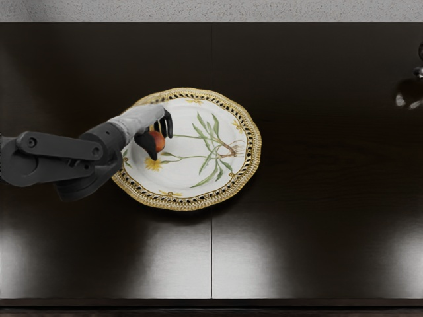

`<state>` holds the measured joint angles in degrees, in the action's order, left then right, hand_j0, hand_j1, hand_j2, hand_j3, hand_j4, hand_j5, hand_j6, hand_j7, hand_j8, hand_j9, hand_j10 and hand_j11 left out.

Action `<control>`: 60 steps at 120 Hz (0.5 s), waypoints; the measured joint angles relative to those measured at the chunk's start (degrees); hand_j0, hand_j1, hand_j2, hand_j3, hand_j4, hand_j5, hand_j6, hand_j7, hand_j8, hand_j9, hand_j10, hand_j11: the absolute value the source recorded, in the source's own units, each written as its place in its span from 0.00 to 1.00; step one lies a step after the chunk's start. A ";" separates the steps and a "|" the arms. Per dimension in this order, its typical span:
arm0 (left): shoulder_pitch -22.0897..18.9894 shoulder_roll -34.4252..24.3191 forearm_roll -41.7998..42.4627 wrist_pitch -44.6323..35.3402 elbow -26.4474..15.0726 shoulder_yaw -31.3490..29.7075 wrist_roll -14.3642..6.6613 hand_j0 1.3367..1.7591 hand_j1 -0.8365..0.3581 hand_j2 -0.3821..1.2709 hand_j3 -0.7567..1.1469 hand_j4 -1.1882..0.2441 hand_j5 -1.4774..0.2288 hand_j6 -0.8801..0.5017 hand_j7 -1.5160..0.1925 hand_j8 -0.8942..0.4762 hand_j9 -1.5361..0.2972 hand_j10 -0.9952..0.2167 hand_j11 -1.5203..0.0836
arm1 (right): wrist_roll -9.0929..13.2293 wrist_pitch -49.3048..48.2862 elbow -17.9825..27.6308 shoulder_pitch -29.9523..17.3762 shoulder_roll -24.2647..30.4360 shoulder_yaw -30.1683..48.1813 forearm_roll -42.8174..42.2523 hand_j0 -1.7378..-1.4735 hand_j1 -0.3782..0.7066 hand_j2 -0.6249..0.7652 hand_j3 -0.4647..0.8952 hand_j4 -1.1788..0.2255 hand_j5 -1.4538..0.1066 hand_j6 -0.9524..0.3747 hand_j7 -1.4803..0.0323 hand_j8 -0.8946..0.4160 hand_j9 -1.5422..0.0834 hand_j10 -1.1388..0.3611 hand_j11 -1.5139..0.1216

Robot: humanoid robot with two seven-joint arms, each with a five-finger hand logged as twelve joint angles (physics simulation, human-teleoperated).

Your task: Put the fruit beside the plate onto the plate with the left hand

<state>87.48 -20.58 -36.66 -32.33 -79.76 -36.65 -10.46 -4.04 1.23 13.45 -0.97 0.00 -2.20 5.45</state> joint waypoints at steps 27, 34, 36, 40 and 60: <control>0.30 0.73 3.46 -0.48 0.39 -0.10 0.12 0.76 0.57 0.42 0.40 0.47 0.45 0.29 0.49 0.34 0.47 0.41 0.52 | 0.00 0.00 0.00 0.00 0.00 0.00 0.00 0.30 0.06 0.44 0.34 0.82 0.91 0.69 0.95 0.66 0.92 0.74 0.90; 0.63 0.44 3.91 -0.51 0.39 -0.04 0.14 0.76 0.61 0.38 0.40 0.51 0.51 0.33 0.54 0.37 0.51 0.46 0.57 | 0.00 0.00 0.00 0.00 0.00 0.00 0.01 0.30 0.06 0.44 0.34 0.82 0.90 0.69 0.95 0.66 0.92 0.74 0.90; 1.03 0.21 4.00 -0.48 0.38 -0.01 0.15 0.76 0.62 0.37 0.40 0.53 0.52 0.34 0.55 0.38 0.52 0.47 0.58 | 0.00 0.00 0.00 0.00 0.00 0.00 0.01 0.30 0.06 0.44 0.34 0.82 0.91 0.69 0.95 0.66 0.92 0.74 0.90; 1.62 -0.07 4.13 -0.35 0.30 0.07 0.16 0.76 0.63 0.35 0.40 0.54 0.54 0.36 0.57 0.39 0.54 0.49 0.61 | 0.00 0.00 0.00 0.00 0.00 0.00 0.01 0.30 0.06 0.44 0.34 0.82 0.91 0.69 0.95 0.66 0.92 0.74 0.90; 2.79 -11.60 5.51 1.22 -2.33 2.23 0.23 0.76 0.69 0.30 0.40 0.60 0.61 0.41 0.64 0.43 0.61 0.56 0.68 | 0.00 0.00 0.00 0.00 0.00 0.00 0.01 0.30 0.06 0.44 0.34 0.82 0.91 0.69 0.95 0.66 0.92 0.74 0.90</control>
<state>90.27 -32.19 -31.15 -31.10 -82.09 -34.42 -10.23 -4.04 1.23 13.45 -0.97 0.00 -2.20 5.46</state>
